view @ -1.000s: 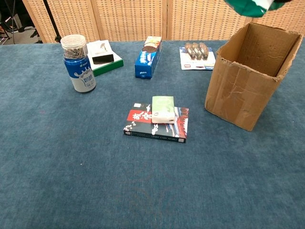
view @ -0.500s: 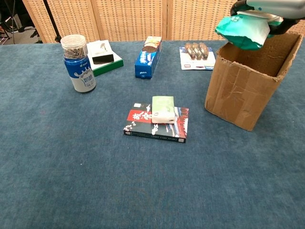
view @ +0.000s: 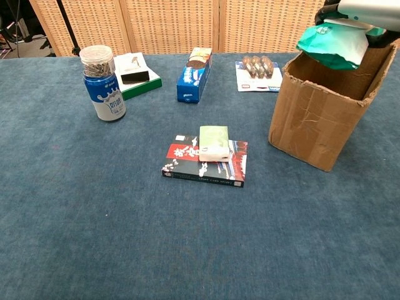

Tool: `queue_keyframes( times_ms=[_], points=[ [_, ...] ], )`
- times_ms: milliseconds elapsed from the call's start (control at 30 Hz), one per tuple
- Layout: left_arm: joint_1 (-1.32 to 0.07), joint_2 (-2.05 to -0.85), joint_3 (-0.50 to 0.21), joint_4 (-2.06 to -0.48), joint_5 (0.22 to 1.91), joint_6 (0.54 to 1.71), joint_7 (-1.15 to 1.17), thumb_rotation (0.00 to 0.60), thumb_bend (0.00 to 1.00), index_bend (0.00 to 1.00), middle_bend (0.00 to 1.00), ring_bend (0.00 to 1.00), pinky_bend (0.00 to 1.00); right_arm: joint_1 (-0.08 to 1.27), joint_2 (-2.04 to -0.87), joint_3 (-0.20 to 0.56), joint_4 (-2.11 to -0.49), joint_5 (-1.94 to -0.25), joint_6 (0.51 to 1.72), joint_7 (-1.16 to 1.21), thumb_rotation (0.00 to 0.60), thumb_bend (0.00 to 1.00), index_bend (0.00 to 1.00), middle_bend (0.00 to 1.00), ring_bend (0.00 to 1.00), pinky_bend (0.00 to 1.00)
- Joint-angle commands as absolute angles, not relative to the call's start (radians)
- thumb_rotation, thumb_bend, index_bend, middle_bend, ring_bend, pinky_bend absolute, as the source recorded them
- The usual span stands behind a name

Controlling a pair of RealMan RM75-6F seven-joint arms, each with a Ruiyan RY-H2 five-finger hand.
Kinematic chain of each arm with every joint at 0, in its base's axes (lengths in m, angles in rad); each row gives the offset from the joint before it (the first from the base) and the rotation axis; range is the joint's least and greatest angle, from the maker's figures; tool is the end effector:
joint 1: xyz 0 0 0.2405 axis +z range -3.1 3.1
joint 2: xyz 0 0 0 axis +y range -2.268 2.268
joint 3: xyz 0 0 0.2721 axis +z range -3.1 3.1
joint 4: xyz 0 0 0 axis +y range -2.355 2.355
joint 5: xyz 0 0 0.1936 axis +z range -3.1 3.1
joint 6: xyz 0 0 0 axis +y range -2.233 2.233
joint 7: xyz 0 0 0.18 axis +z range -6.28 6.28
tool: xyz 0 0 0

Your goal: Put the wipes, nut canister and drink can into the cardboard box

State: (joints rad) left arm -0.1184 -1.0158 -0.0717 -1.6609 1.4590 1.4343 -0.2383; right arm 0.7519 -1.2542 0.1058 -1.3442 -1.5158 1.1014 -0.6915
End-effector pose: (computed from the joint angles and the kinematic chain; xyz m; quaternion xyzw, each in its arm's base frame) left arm -0.3147 0.2312 0.2091 -0.5533 -0.4470 -0.4393 0.5487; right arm -0.1660 -0.4119 0.1118 0.7940 0.0685 0.2396 0.5545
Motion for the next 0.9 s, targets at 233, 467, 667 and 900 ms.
queue_keyframes(
  times_ms=[233, 467, 667, 900],
  points=[
    [-0.121, -1.016, -0.070, -1.667, 1.457, 1.429, -0.226, 0.600, 0.00, 0.00, 0.00, 0.00, 0.04, 0.695, -1.265, 0.092, -1.343, -1.493, 1.133, -0.754, 0.600, 0.23, 0.07, 0.03, 0.03, 0.30],
    [-0.121, -1.016, -0.068, -1.672, 1.458, 1.428, -0.222, 0.600, 0.00, 0.00, 0.00, 0.00, 0.04, 0.666, -1.250, 0.113, -1.420, -1.456, 1.172, -0.835, 0.600, 0.00, 0.00, 0.00, 0.00, 0.15],
    [-0.121, -1.015, -0.069, -1.672, 1.457, 1.427, -0.223, 0.600, 0.00, 0.00, 0.00, 0.00, 0.04, 0.650, -1.227, 0.116, -1.466, -1.467, 1.204, -0.853, 0.600, 0.00, 0.00, 0.00, 0.00, 0.14],
    [-0.124, -1.018, -0.075, -1.664, 1.447, 1.425, -0.224, 0.600, 0.00, 0.00, 0.00, 0.00, 0.04, 0.588, -1.118, 0.141, -1.582, -1.515, 1.336, -0.758, 0.600, 0.00, 0.00, 0.00, 0.00, 0.14]
  ],
)
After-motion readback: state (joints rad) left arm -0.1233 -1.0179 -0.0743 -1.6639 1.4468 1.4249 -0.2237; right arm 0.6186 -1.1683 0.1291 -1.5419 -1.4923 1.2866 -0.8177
